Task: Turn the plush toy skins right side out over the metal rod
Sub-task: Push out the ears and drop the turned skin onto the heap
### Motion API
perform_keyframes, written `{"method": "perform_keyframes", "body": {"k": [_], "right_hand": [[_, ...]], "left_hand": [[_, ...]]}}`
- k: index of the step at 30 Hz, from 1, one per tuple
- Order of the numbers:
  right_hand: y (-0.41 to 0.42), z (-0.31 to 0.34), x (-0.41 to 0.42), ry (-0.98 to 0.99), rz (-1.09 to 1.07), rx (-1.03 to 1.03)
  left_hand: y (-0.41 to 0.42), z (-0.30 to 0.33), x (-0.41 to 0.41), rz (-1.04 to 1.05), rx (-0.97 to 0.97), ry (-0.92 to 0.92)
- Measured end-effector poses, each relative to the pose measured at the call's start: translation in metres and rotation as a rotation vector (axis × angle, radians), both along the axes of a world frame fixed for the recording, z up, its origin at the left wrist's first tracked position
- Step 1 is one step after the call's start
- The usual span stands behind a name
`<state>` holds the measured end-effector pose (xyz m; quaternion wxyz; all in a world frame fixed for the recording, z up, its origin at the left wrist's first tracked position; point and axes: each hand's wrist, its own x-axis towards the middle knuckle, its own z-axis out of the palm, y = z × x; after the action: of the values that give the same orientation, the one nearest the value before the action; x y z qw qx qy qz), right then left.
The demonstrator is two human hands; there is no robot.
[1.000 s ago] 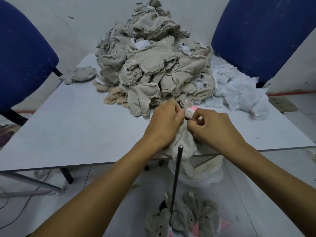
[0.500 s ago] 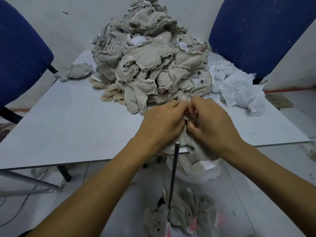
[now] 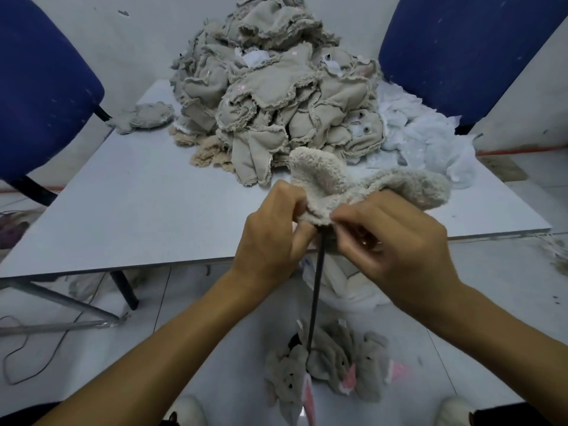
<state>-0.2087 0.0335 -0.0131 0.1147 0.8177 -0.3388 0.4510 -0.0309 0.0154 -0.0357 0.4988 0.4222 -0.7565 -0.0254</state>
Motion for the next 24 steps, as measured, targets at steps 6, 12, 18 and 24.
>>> {"method": "perform_keyframes", "body": {"k": [6, 12, 18, 24], "right_hand": [[0.008, -0.01, 0.006, 0.081, 0.024, -0.023], [0.013, -0.012, 0.0, 0.222, 0.081, 0.149], [-0.004, 0.002, -0.028, 0.054, 0.014, 0.128], [-0.02, -0.001, -0.043, 0.153, 0.088, 0.42]], "left_hand": [[0.025, -0.012, 0.013, -0.034, 0.044, -0.262], [0.026, 0.014, 0.016, -0.017, -0.254, -0.328], [0.009, 0.044, 0.012, -0.124, 0.258, -0.554], [0.008, 0.028, 0.019, -0.194, 0.154, -0.3]]}}
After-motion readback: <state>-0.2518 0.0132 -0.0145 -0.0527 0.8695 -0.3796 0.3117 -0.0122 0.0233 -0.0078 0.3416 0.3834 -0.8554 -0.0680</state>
